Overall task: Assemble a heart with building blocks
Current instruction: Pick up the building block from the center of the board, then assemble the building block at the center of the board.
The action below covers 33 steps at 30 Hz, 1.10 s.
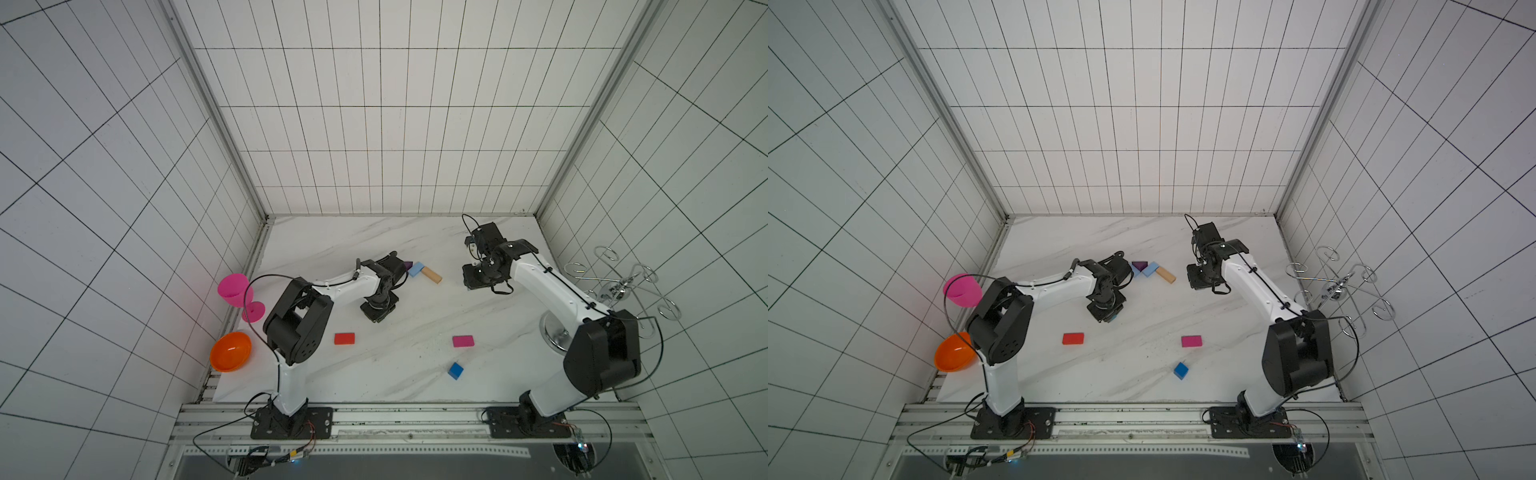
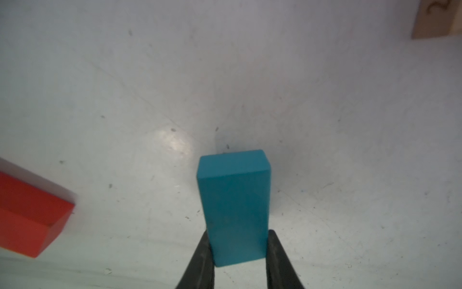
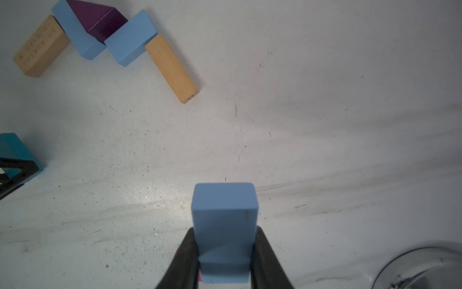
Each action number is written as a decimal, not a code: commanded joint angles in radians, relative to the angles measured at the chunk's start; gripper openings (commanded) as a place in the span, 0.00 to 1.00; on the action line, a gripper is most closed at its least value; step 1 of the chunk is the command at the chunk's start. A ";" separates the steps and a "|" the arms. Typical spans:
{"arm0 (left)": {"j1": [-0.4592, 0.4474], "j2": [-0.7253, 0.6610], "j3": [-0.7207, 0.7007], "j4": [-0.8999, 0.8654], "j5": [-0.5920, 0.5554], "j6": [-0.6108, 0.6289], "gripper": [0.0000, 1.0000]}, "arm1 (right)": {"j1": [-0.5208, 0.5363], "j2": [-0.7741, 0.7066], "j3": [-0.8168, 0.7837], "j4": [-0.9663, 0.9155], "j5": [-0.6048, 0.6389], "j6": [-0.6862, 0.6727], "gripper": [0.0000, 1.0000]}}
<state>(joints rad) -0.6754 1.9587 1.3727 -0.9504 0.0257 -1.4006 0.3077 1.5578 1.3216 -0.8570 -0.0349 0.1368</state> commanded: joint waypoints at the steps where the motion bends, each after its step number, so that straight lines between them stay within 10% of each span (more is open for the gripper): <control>1: -0.015 0.065 0.087 -0.049 -0.030 -0.043 0.05 | -0.031 -0.039 -0.028 -0.003 0.001 0.063 0.00; 33: 0.068 0.328 0.470 -0.120 0.018 -0.011 0.04 | -0.053 0.045 0.048 -0.045 -0.019 0.030 0.00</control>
<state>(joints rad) -0.6182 2.2517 1.8153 -1.0512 0.0536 -1.4136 0.2615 1.5829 1.3220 -0.8757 -0.0437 0.1757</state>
